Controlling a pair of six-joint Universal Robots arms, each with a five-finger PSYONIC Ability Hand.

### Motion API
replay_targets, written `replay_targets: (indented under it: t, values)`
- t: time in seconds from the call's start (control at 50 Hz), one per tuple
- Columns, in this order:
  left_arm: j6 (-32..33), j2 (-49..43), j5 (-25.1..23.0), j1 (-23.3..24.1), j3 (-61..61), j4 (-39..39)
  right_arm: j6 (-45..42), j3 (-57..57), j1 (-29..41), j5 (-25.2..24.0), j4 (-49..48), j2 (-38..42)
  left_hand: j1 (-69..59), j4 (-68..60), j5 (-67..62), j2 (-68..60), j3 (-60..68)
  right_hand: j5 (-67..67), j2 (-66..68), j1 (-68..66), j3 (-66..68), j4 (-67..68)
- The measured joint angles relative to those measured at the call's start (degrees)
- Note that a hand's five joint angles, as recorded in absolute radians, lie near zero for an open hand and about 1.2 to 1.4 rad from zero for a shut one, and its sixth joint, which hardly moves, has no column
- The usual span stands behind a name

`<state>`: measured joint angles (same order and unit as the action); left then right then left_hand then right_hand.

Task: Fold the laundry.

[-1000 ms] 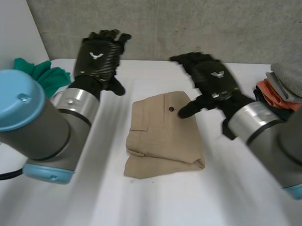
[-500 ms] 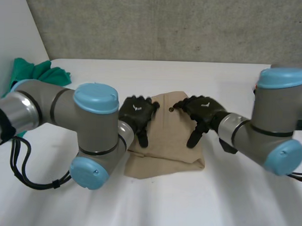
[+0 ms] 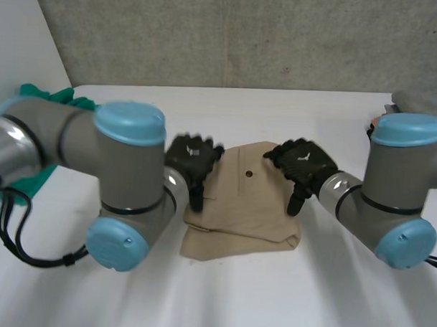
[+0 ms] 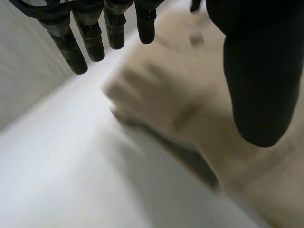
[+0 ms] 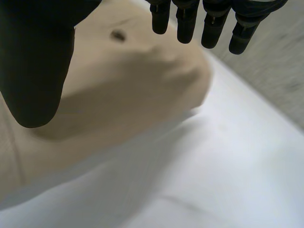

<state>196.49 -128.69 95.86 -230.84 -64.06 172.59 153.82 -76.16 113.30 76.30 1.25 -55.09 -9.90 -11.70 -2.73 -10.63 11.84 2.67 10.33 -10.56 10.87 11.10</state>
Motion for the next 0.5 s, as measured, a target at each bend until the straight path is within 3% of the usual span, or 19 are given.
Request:
replay_targets:
  t: [0.08,0.16,0.32,0.34,0.4,0.5]
  values:
    - [-0.9,6.0,-0.9,-0.1,-1.4,3.9,0.2,-6.0,-0.1,2.6,-5.1,-6.0,0.0,0.0,0.0,0.0,0.0,0.0,0.0,0.0,0.0,0.0]
    - [-2.3,12.6,-5.1,-0.7,-3.1,9.1,0.3,-14.6,0.3,6.0,-12.3,-12.6,0.0,0.0,0.0,0.0,0.0,0.0,0.0,0.0,0.0,0.0]
    - [-6.3,17.6,-23.4,-4.1,-4.2,11.0,0.3,-31.4,4.8,8.6,-25.8,-18.9,0.0,0.0,0.0,0.0,0.0,0.0,0.0,0.0,0.0,0.0]
    - [-8.1,17.9,-28.7,-5.2,-4.1,10.0,0.3,-34.6,6.9,8.7,-29.0,-18.8,0.0,0.0,0.0,0.0,0.0,0.0,0.0,0.0,0.0,0.0]
    - [-11.0,18.0,-35.8,-6.6,-3.9,8.1,0.2,-37.6,9.5,8.9,-33.3,-17.4,0.0,0.0,0.0,0.0,0.0,0.0,0.0,0.0,0.0,0.0]
    - [-14.1,17.4,-43.3,-7.9,-3.9,6.0,-0.4,-38.7,11.9,9.0,-39.3,-12.7,0.0,0.0,0.0,0.0,0.0,0.0,0.0,0.0,0.0,0.0]
